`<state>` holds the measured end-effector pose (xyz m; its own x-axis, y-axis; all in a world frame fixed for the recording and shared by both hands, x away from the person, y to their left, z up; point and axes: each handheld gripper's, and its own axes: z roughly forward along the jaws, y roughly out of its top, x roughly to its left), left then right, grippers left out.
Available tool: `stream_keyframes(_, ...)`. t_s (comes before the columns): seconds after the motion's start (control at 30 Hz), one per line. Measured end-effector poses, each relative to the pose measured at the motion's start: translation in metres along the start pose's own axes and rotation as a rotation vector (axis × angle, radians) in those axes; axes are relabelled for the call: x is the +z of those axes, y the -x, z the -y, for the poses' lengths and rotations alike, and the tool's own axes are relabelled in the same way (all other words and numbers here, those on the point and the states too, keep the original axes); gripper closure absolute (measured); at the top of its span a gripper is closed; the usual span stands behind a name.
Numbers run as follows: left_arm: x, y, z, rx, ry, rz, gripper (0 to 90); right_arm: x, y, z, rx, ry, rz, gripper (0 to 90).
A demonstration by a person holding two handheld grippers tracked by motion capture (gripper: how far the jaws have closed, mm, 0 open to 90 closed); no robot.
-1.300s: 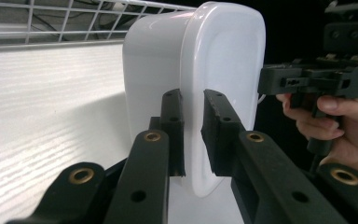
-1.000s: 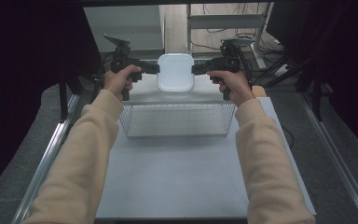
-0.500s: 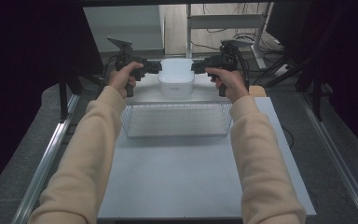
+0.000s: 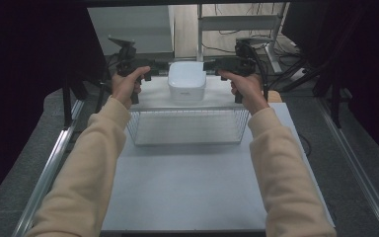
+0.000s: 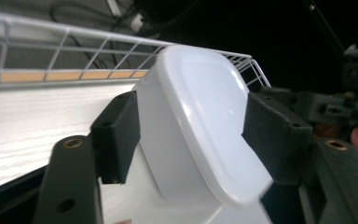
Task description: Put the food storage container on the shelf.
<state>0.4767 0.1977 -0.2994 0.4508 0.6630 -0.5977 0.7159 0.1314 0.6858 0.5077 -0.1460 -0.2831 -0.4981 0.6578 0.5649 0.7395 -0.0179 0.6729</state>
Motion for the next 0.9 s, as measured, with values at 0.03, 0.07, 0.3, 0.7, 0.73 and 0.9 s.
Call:
stream_keyframes(0.03, -0.004, 0.004, 0.004, 0.02, 0.011, -0.002, 32.7, -0.007, -0.004, 0.004, -0.048, 0.018, 0.008, 30.5)
stream_keyframes(0.07, -0.009, 0.008, 0.01, 0.043, 0.019, -0.005, 32.7, -0.011, -0.005, 0.006, -0.078, 0.027, 0.012, 29.9)
stream_keyframes(0.3, -0.042, 0.026, 0.064, 0.195, 0.037, -0.062, 29.7, -0.05, -0.015, 0.048, -0.262, 0.027, 0.028, 28.0)
stream_keyframes(0.7, -0.082, 0.03, 0.171, 0.286, 0.02, 0.009, 30.6, -0.089, -0.008, 0.157, -0.423, 0.052, 0.057, 25.9)
stream_keyframes(0.73, -0.082, 0.029, 0.18, 0.295, 0.015, -0.007, 30.6, -0.089, -0.008, 0.157, -0.423, 0.052, 0.057, 25.9)
stream_keyframes(0.9, -0.076, 0.017, 0.224, 0.304, -0.024, -0.097, 31.6, -0.095, 0.008, 0.212, -0.447, 0.028, 0.074, 25.5)
